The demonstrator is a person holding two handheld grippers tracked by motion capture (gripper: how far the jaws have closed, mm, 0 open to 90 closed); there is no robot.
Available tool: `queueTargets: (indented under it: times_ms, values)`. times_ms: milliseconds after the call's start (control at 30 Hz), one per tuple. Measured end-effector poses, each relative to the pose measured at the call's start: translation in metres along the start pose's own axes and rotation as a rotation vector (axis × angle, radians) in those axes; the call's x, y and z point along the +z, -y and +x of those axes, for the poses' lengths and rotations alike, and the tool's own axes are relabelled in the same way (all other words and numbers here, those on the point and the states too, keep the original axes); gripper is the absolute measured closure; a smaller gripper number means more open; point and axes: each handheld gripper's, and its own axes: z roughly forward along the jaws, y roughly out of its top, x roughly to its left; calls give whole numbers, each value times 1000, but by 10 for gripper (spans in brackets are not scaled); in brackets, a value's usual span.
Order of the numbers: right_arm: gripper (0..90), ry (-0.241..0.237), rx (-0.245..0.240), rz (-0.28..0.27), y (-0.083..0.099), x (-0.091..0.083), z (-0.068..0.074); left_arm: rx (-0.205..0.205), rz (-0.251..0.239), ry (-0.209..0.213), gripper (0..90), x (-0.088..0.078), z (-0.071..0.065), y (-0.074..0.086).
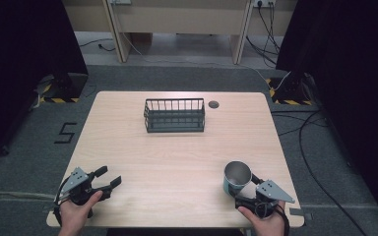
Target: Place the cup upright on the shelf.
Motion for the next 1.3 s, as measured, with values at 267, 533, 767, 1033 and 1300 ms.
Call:
queueTargets:
  times_ms: [267,533,767,1033,1300]
  values:
    - [130,1,-6,2,-1,11,1,1,-1,0,234,0,0,0]
    - [123,-1,-6,2,-3,25,0,0,-1,1,234,0,0,0]
    - [151,-2,-10,0,-2,28,2,-1,0,2,234,0,1,0]
    - [156,0,-17,-3,-2,27,2,-2,1,3,235,1,1,0]
    - [157,-3,-28,-28,-9,25,3,-3,1,2,235,1,1,0]
